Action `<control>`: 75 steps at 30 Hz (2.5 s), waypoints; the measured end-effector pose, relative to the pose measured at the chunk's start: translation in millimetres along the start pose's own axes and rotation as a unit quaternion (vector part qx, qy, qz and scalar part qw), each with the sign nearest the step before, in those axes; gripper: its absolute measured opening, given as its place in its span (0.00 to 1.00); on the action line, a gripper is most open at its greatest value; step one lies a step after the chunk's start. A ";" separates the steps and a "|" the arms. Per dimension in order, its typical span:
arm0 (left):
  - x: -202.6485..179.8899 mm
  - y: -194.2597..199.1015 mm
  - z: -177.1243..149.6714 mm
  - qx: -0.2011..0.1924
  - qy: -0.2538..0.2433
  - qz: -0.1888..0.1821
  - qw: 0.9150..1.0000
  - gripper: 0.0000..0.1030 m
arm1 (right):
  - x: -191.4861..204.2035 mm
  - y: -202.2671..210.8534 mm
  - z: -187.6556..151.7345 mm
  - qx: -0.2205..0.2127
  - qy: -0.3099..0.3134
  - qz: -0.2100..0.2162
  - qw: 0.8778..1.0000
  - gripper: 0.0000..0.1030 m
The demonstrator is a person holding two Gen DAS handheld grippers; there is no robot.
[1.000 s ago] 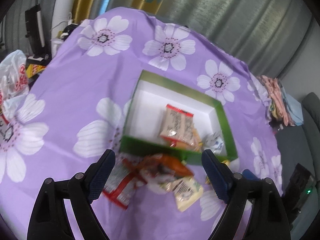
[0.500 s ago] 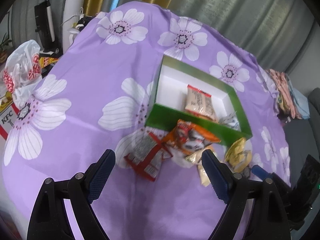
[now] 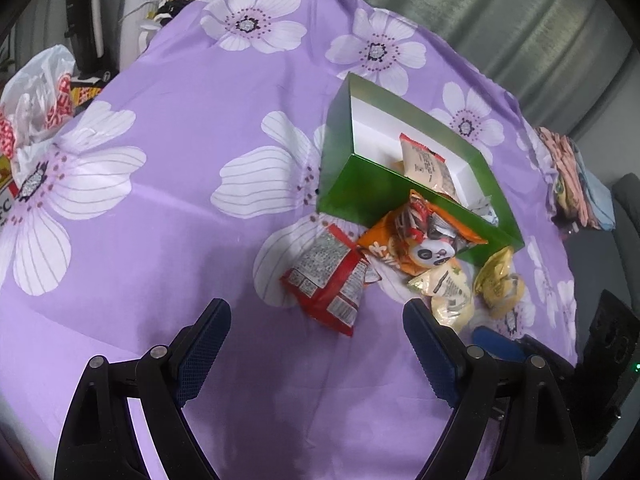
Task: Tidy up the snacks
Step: 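Move the left gripper to the red snack bag beside the box, then close the left gripper on the red snack bag and lift, then carry the red snack bag with the left gripper over the box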
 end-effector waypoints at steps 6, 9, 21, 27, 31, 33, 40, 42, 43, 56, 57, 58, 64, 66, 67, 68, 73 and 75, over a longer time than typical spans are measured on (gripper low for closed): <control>-6.2 -7.4 9.3 -0.013 -0.039 -0.020 0.999 0.85 | 12.3 -24.4 10.6 0.012 0.012 0.014 1.000 0.68; -13.7 -12.8 14.4 -0.019 -0.070 -0.028 0.997 0.85 | 18.6 -34.5 13.9 0.015 0.018 0.018 1.000 0.67; -9.1 -45.4 39.1 0.028 -0.091 -0.074 0.993 0.61 | 28.7 -69.4 32.6 0.035 0.032 0.024 0.999 0.60; 1.1 -57.6 43.7 0.060 -0.076 -0.096 0.991 0.60 | 27.0 -78.8 42.0 0.044 0.028 0.027 0.998 0.57; 7.3 -57.1 42.7 0.066 -0.072 -0.100 0.990 0.52 | 26.0 -86.0 49.3 0.046 0.029 0.022 0.998 0.52; 10.8 -56.9 42.5 0.067 -0.063 -0.102 0.991 0.45 | 25.4 -87.6 52.1 0.043 0.032 0.019 0.998 0.49; 10.8 -57.0 34.4 0.065 -0.051 -0.108 0.991 0.38 | 17.0 -91.6 55.5 0.056 0.020 0.027 0.998 0.34; 10.9 -56.7 32.9 0.065 -0.046 -0.113 0.990 0.37 | 14.7 -90.8 55.3 0.056 0.016 0.030 0.998 0.32; 11.1 -55.6 31.6 0.062 -0.043 -0.113 0.991 0.37 | 15.1 -89.5 54.7 0.055 0.016 0.029 0.998 0.30; -20.6 -13.4 3.8 0.020 -0.060 -0.088 0.994 0.36 | 32.1 -55.5 38.3 0.021 0.052 0.024 0.998 0.27; -26.0 -8.2 1.5 0.016 -0.065 -0.086 0.994 0.36 | 33.2 -49.4 36.6 0.015 0.054 0.023 0.998 0.27; -30.4 -4.7 -0.3 0.013 -0.069 -0.085 0.994 0.36 | 34.8 -42.3 34.3 0.009 0.058 0.021 0.998 0.27; -65.7 18.2 -6.6 -0.010 -0.108 -0.074 0.991 0.36 | 37.2 -7.6 24.0 -0.031 0.062 0.010 0.998 0.27; -75.5 23.4 -9.2 -0.015 -0.120 -0.070 0.990 0.36 | 35.6 4.4 20.9 -0.042 0.060 0.008 0.997 0.27; -80.2 27.0 -11.1 -0.018 -0.126 -0.069 0.990 0.36 | 35.2 9.1 18.8 -0.046 0.060 0.005 0.997 0.27; -84.1 29.4 -12.5 -0.020 -0.130 -0.067 0.989 0.36 | 34.8 14.7 17.0 -0.051 0.060 0.002 0.997 0.27; -106.6 40.2 -20.6 -0.028 -0.152 -0.063 0.986 0.36 | 32.2 38.1 8.2 -0.074 0.057 -0.004 0.996 0.27; -113.2 43.1 -23.5 -0.029 -0.160 -0.061 0.985 0.36 | 31.1 46.4 3.5 -0.082 0.056 -0.008 0.995 0.27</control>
Point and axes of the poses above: each gripper's, at about its wrist camera, not at the fingertips, and y roughly against the way its jaws point, x to its left, z to its top, the point moved 1 cm from there along -y, roughly the way its jaws point, and after that the axes turned 9 degrees about x, right-handed, at the moved point
